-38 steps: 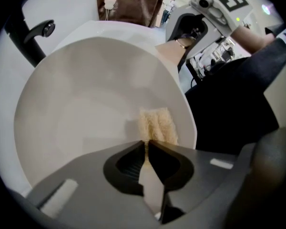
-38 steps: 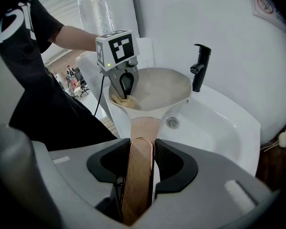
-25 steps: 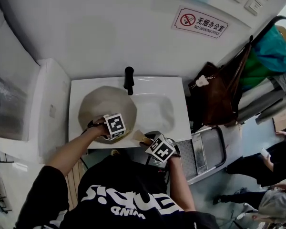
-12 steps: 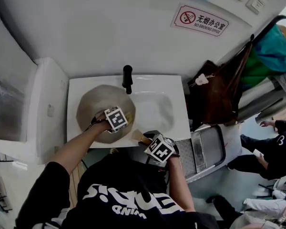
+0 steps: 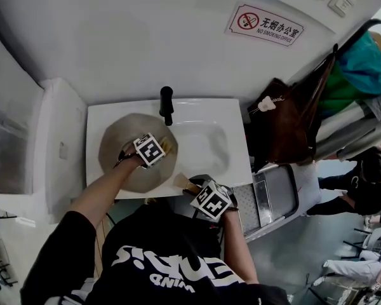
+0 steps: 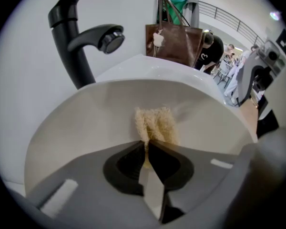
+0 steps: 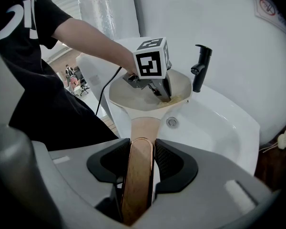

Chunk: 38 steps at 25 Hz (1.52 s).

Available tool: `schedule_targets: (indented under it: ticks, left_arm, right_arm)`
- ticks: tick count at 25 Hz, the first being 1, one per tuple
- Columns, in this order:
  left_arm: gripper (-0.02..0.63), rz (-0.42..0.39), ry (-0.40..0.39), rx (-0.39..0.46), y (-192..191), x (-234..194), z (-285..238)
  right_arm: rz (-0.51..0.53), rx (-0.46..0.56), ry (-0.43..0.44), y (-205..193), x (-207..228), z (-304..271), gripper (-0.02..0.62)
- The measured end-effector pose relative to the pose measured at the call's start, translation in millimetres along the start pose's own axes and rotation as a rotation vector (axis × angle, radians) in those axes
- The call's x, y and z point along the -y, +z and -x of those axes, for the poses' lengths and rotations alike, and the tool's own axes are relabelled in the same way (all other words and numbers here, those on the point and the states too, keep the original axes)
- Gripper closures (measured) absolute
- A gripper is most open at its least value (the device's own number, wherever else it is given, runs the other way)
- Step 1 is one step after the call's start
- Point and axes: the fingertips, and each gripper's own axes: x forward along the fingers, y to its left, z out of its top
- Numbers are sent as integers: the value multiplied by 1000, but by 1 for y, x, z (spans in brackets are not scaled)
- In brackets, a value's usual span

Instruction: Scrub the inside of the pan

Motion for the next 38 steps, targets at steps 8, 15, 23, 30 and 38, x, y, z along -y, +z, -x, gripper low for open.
schedule_targets:
  ticks: [8, 15, 23, 30, 38]
  left_arm:
    - [582, 22, 61, 2, -4, -34, -1]
    - [583, -59, 128, -68, -20, -57, 1]
    - [583, -130, 220, -158, -44, -83, 6]
    - [583, -157, 255, -286, -81, -100, 20]
    - [583, -242, 216, -461, -116, -91, 30]
  right_arm:
    - [4, -21, -12, 0, 0, -1, 423]
    - [-6, -18, 1, 0, -2, -3, 423]
    - [-21, 1, 16, -4, -3, -3, 423]
    - [-19, 15, 30, -5, -1, -3, 423]
    - [-10, 23, 36, 0, 2, 2, 423]
